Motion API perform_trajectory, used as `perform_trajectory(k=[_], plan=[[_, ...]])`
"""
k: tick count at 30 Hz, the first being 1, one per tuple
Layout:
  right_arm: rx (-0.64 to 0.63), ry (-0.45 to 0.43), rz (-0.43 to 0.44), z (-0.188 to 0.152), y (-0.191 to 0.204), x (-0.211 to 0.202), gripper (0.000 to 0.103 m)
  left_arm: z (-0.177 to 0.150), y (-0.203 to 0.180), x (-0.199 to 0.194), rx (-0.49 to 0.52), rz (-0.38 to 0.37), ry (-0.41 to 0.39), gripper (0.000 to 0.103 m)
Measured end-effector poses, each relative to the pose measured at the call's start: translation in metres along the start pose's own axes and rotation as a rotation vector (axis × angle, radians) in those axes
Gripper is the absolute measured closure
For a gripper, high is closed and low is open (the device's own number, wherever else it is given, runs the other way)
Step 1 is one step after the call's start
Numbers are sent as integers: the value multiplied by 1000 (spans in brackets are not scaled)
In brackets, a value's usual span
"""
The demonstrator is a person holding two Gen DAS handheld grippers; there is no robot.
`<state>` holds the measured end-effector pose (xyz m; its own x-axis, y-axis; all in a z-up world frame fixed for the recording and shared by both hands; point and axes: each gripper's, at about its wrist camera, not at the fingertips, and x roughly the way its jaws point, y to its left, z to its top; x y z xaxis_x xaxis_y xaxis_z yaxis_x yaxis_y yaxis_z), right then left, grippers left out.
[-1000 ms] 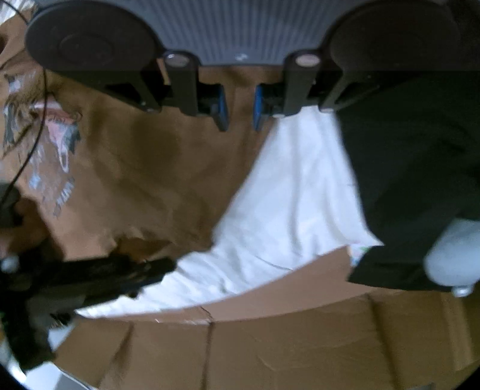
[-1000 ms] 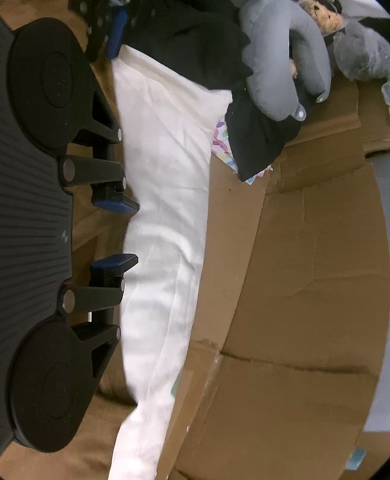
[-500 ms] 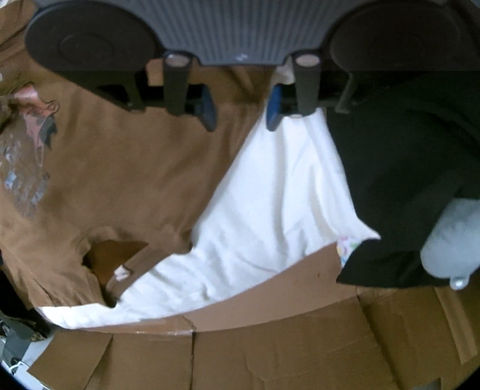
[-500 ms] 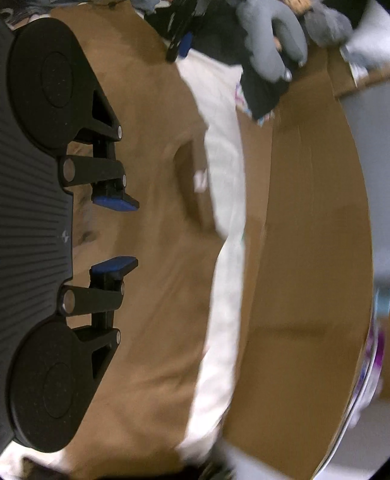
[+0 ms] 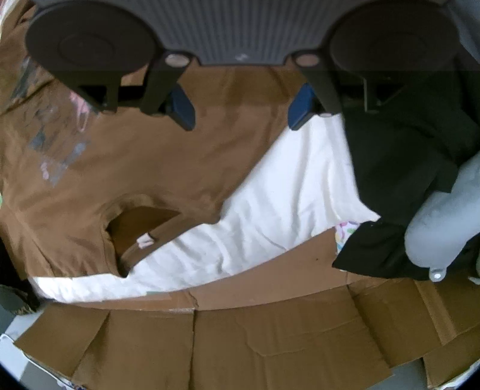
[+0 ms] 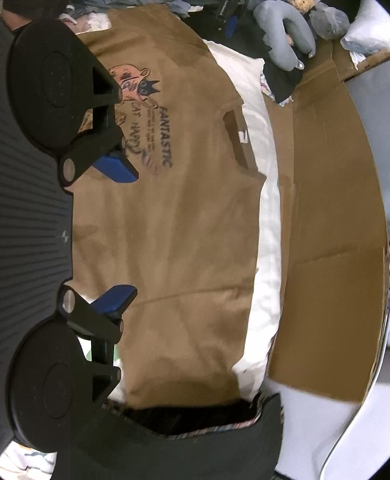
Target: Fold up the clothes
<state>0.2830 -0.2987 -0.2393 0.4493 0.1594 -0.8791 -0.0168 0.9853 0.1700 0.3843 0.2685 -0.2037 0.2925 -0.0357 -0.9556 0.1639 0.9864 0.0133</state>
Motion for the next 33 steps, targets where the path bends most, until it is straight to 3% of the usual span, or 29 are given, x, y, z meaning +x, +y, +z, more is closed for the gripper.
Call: perform_trajectory(k=[5,8,11,14,18,21,25,33], plan=[[24,2,-22,-7,-24,-1,17,6,-23,4,-19,7,-15,32],[19,11,-25,-10,-29,-2,17,13,-32,4,-68,-24,42,31],[6,24,-16,-13,-31,-6,16,18,-43,-11,-105,-19,45,31],[-11,30,16,-19,-29,-14,15,18,-54,-33,-150,-13,28,31],[-22,61,123,-30,-24,-32,14,3,-67,-71,-212,12,46,29],[-57,33,151,-43,-16,-59,13,-13,-83,-111,-270,15,41,26],[-20,-41,168,-58,-16,-113,12,-26,-115,-160,-267,40,36,26],[54,-112,176,-74,-3,-223,10,-55,-178,-261,-266,-18,-85,24]])
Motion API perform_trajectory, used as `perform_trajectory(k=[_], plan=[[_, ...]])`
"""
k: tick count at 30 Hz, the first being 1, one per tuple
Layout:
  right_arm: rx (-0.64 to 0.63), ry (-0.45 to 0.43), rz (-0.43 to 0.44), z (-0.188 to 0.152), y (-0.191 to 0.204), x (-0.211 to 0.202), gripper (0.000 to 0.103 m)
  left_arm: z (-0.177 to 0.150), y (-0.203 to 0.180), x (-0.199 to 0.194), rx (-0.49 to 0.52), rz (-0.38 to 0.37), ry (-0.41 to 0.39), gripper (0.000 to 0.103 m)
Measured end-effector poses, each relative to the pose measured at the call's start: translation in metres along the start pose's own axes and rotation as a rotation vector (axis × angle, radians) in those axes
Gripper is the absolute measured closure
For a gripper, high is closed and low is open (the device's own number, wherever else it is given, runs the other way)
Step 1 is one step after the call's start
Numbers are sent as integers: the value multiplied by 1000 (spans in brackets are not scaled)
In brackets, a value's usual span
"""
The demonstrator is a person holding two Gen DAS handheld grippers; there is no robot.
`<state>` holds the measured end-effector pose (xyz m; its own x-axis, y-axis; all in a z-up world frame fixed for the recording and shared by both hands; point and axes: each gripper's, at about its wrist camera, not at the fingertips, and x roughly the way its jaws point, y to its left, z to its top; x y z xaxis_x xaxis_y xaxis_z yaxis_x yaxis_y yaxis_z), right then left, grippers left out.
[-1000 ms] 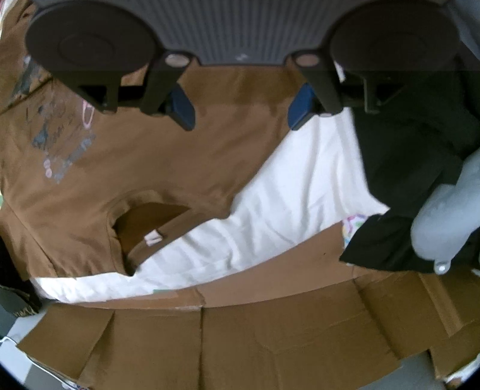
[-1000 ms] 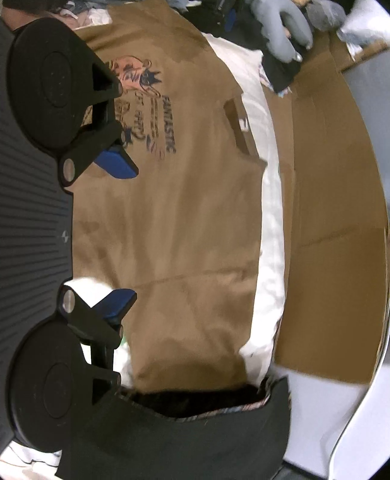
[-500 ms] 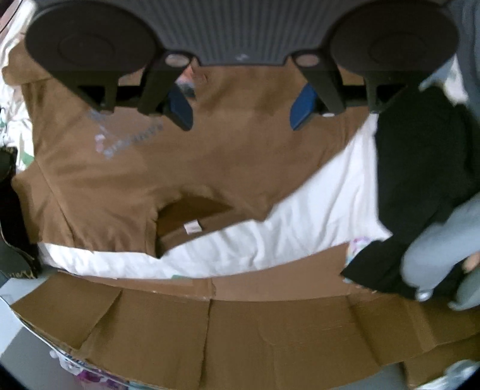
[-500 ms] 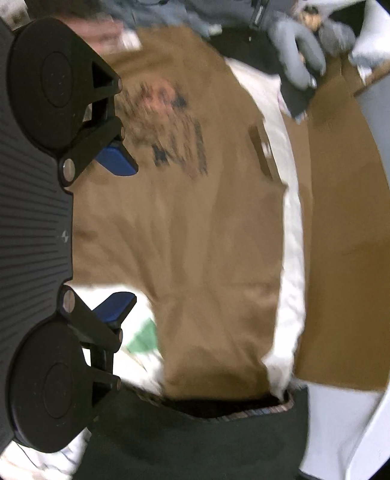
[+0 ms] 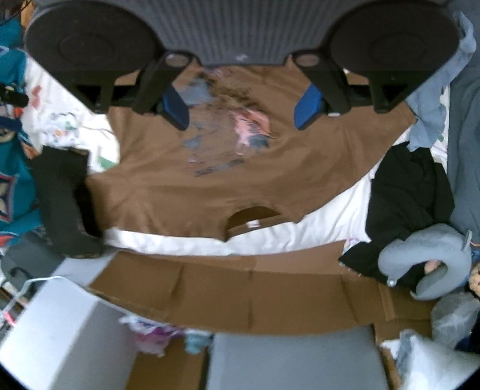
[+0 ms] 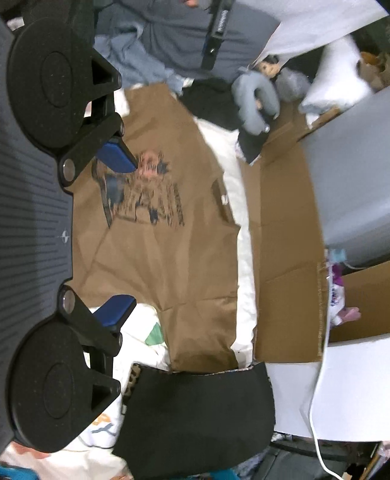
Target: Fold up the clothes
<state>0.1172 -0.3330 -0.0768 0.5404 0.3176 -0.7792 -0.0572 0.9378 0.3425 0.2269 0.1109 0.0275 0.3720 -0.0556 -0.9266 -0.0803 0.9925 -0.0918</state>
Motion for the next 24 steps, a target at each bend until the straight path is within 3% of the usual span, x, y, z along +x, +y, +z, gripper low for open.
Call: perform_trajectory(k=[2,4,11,16,20,24], plan=[[17,-4,2,-2,12,-24,10,-10,-11,-21,26,-43,-30,22],[25,3,-29,-7,23,-47,10,-21,-22,-41,51,-84,-59,13],[5,-33,-46,-26,26,-111,8,-55,-57,-56,98,-64,-96,10],[52,-66,-35,-51,-11,-107,7,-85,-71,-19,11,-40,-76,11],[92,-67,-14,-75,-45,-85,7,-105,-81,25,-64,-4,-3,13],[148,-71,-13,-104,-79,-55,7,-126,-95,64,-63,25,32,13]])
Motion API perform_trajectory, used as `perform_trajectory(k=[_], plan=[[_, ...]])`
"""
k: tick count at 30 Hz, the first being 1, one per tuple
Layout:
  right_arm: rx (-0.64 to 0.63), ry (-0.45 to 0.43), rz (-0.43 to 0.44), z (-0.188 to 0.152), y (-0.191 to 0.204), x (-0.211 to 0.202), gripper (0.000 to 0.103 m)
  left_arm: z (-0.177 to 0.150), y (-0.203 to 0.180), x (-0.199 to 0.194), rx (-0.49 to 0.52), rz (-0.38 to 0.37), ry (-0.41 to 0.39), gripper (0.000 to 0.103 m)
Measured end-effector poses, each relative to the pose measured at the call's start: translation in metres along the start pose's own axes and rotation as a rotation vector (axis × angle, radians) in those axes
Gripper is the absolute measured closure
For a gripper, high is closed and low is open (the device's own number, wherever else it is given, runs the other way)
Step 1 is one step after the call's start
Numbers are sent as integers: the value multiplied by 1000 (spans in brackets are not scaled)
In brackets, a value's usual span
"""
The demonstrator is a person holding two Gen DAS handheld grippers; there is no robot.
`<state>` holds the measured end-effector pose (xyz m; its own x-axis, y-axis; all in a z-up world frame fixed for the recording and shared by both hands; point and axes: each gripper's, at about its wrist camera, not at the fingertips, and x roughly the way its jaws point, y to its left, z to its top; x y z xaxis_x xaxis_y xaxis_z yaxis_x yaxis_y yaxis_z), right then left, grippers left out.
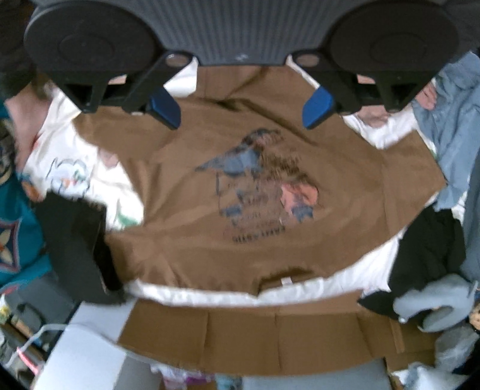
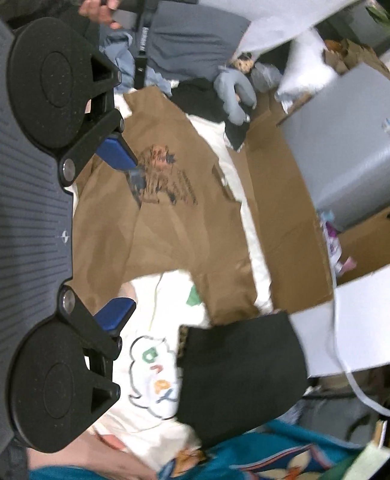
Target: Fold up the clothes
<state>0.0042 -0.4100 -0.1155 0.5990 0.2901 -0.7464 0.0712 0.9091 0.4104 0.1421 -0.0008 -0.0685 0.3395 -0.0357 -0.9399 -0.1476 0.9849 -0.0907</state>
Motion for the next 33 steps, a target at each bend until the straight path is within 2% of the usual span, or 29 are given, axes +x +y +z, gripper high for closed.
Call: perform_trajectory(k=[6,11,18,25,33], plan=[[-17,5,-44,-24,-19,33,7,-33,-11,47,-40,6,51,13],[-29,17,-44,-38,-30,53,7,-54,-14,74,-78,30,69,13],[-33,60,-56,-49,-59,79,8,-69,-8,84,-145,20,68,13],[-38,114,-66,-55,-77,100,8,-85,2,90,-170,14,86,13],[-14,146,-130,-49,-96,106,8,-117,19,110,-366,-16,99,19]])
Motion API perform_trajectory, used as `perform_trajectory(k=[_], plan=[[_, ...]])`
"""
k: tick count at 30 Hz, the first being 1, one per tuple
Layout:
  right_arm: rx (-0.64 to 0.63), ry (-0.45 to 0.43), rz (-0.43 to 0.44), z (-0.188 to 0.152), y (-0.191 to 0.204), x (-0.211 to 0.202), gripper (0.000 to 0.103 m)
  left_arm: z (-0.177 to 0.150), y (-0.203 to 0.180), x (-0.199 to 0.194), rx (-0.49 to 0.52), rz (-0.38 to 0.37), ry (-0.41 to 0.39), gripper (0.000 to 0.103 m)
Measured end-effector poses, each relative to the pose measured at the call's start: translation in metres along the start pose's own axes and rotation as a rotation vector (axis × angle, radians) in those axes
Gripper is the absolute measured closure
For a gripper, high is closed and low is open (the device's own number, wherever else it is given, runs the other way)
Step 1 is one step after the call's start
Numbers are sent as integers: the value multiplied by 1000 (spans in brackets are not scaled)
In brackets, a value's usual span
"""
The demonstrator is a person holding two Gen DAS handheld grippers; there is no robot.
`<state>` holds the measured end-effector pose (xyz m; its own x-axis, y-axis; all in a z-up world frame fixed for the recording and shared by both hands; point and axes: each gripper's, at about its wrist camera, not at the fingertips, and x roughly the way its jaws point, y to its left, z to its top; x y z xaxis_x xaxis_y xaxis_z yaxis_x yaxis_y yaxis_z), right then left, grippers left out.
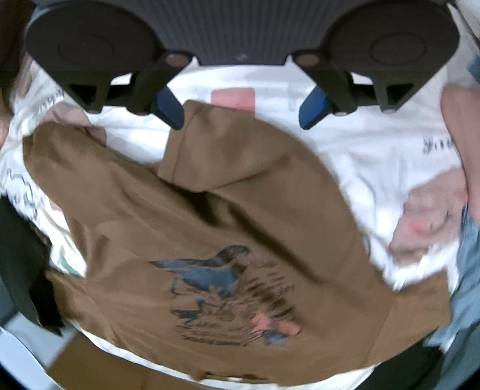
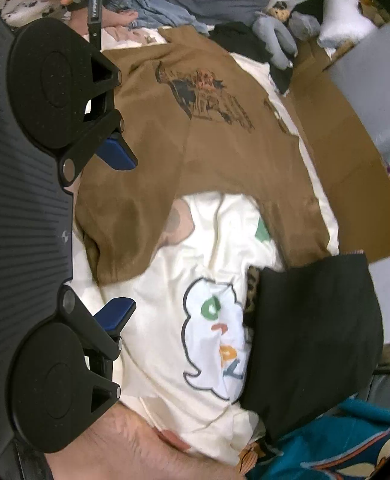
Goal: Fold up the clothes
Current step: 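Lower the left tool onto the brown T-shirt hem and close it, then close the right tool on the hem while the left tool holds the hem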
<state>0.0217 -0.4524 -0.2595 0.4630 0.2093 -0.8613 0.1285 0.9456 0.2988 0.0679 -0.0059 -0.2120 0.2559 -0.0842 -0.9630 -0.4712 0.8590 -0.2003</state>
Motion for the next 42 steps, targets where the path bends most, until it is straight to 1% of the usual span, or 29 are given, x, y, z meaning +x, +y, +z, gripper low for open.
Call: perform_trajectory(k=[3,6,8,11,13,15,19,20,21,22,23,25,26,27,28,29,30,33,37,39,42], plan=[[-17,14,-31,9,-1,2,8,-5,11,4,-61,-19,-20,24],[-63,43,-37,19,3,7,8,-6,25,7,-149,-46,-27,25],[-80,76,-47,25,7,13,8,-6,30,8,-184,-72,-32,25],[-83,105,-12,31,11,19,8,-6,33,11,-210,-94,-39,25],[-102,104,13,32,14,22,8,-7,36,17,-250,-117,-32,25],[-93,100,47,30,12,24,8,-8,39,23,-284,-142,-32,25],[-55,91,79,20,-1,26,8,-9,37,39,-284,-182,-49,26],[-56,96,78,16,-3,28,8,-9,36,43,-291,-186,-48,31],[-58,102,75,13,-5,31,8,-10,35,47,-298,-191,-48,40],[-64,112,70,10,-5,34,8,-11,36,49,-312,-209,-52,44],[-71,122,65,8,-5,38,8,-12,36,50,-326,-227,-56,51],[-80,140,61,5,-6,48,8,-15,38,51,-344,-252,-61,55],[-84,149,61,4,-7,52,8,-16,38,51,-348,-260,-62,61],[-88,155,61,3,-7,57,8,-17,40,51,-355,-270,-59,72],[-94,158,62,2,-6,60,8,-18,41,51,-361,-279,-55,78],[-99,161,62,1,-5,64,8,-20,43,51,-367,-288,-52,89],[-101,162,68,1,-5,67,8,-21,44,50,-373,-297,-49,97],[-68,154,110,3,-4,67,8,-22,49,41,-375,-292,-55,99],[-28,134,128,11,-10,60,8,-17,57,23,-361,-287,-61,99],[8,121,138,16,-16,57,8,-14,62,13,-347,-275,-61,99],[55,109,132,20,-24,56,9,-10,70,-1,-324,-251,-59,99]])
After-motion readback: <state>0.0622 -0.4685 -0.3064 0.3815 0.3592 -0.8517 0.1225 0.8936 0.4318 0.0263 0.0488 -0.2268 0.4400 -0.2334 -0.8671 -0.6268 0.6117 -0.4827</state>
